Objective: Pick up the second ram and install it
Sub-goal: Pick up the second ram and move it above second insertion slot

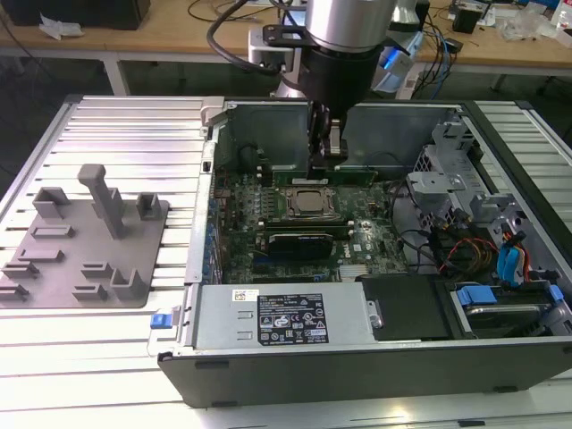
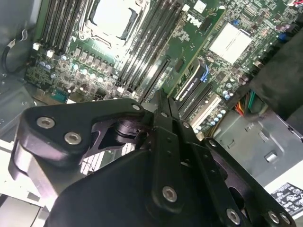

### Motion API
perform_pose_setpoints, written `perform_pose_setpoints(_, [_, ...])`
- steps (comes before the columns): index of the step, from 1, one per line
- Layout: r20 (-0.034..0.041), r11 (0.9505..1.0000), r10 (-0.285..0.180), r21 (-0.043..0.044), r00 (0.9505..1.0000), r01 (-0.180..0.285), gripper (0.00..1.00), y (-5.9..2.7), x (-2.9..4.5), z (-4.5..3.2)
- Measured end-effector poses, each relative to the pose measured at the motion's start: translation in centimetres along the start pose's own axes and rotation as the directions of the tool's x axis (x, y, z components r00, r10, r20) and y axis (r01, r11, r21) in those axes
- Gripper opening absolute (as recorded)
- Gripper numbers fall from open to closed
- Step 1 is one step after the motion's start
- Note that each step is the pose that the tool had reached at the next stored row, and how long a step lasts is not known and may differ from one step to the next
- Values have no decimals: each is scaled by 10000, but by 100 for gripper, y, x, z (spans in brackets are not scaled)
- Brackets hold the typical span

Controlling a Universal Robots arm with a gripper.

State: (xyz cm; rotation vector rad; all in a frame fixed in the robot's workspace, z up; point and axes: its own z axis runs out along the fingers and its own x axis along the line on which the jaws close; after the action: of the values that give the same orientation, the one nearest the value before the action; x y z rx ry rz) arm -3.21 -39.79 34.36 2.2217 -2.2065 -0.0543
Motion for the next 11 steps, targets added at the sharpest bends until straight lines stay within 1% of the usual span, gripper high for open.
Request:
perform_pose_setpoints(2, [0,10000,-7,16,10000,7,9,0,-56,60])
perform_pose_setpoints(3, [1,10000,-8,22,10000,8,9,0,-74,80])
perform_pose_setpoints(5, [1,10000,-13,44,10000,13,9,3,-114,145])
perform_pose_setpoints(6, [-1,10000,-15,57,10000,15,9,6,-121,179])
perform_pose_setpoints(8, [-1,10000,-16,60,10000,17,9,8,-124,201])
perform_pose_setpoints(11, [0,10000,-16,60,10000,16,9,10,-124,258])
